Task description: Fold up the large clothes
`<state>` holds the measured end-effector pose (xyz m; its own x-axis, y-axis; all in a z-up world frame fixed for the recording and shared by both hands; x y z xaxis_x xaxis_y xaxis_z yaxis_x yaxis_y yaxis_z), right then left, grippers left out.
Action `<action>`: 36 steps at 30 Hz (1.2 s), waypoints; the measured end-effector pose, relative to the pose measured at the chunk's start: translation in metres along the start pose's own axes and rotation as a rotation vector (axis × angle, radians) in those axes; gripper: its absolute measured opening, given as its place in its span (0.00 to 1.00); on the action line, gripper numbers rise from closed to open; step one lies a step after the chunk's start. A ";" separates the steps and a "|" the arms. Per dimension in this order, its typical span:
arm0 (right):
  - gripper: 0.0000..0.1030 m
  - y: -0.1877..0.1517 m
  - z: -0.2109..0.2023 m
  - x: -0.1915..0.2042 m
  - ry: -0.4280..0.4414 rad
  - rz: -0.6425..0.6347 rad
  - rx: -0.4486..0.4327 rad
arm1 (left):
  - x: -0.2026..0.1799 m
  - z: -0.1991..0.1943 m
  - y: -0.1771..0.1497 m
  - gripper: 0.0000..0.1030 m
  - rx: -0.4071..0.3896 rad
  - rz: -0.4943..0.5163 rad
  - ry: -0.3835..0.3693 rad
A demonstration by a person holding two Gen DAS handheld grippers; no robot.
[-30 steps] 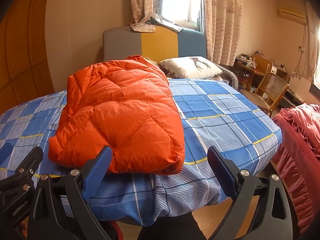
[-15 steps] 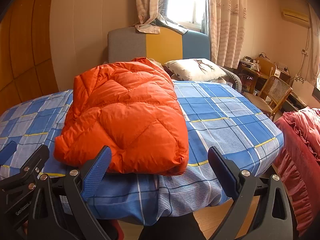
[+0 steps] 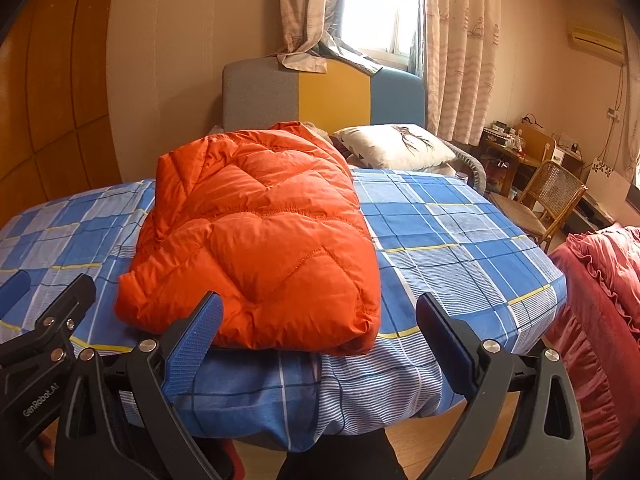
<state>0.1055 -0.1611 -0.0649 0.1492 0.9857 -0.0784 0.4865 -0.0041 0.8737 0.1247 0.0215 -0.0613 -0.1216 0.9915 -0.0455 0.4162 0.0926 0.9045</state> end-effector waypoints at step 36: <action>0.96 -0.009 0.021 -0.001 0.003 0.010 0.040 | 0.008 0.015 -0.002 0.98 0.043 -0.034 0.014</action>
<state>0.1193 -0.1657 -0.0833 0.1517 0.9861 -0.0679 0.5188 -0.0210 0.8547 0.1360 0.0301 -0.0699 -0.1488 0.9864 -0.0698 0.4495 0.1303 0.8837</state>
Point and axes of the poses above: each gripper's, at about its wrist camera, not at the fingertips, and z roughly the way its jaws point, x to its left, y to its top, the point moved 8 cm from there along z, roughly the way its jaws point, and after that the axes turned 5 degrees about -x, right-handed, at the moved point
